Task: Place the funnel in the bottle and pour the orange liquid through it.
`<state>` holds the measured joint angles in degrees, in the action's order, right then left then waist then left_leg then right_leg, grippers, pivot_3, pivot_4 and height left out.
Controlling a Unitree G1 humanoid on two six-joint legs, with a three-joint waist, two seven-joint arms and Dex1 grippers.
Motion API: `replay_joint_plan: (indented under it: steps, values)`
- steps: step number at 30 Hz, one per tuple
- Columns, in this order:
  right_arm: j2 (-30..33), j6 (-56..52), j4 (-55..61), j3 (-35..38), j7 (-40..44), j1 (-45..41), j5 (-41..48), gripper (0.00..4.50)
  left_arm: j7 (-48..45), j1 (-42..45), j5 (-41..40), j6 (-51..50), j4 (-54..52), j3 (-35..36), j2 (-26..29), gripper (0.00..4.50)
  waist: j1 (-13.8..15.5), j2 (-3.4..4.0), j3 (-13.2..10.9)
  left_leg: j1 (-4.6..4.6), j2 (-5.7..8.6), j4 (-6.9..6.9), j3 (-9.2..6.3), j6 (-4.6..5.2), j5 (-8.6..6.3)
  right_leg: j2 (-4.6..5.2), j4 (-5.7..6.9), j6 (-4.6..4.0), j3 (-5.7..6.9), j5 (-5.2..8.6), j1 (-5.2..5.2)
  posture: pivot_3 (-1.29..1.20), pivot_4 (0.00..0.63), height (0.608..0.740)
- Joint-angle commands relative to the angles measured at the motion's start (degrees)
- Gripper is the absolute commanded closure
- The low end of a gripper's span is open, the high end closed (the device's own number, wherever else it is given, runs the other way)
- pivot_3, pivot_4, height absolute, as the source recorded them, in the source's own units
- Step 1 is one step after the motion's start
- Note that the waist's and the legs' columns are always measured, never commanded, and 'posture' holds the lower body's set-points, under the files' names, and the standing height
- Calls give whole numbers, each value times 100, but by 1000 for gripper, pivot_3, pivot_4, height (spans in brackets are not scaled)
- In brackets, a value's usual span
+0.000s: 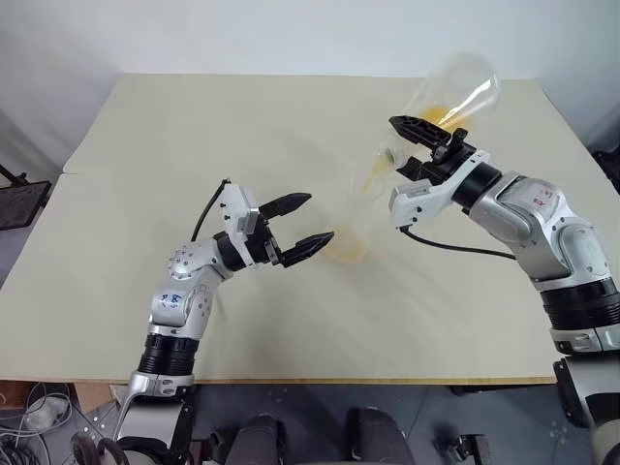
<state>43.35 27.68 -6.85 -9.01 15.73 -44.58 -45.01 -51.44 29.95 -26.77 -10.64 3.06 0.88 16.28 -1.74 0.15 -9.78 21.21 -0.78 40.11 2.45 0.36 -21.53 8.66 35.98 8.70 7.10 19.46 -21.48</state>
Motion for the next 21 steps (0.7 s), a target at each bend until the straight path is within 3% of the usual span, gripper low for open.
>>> replay_joint_plan:
  steps: [1,21]
  values:
    - [117,3,198,91,-179,-164,-29,2065,-20,-21,-4,156,-139,-13,-31,0,-1,0,0,0,0,0,0,0,0,0,0,0,0,0,0,0,150,740]
    - [121,130,180,56,-405,-171,-174,2065,-79,-15,16,353,72,4,-66,0,1,0,0,0,0,0,0,0,0,0,0,0,0,0,0,0,150,740]
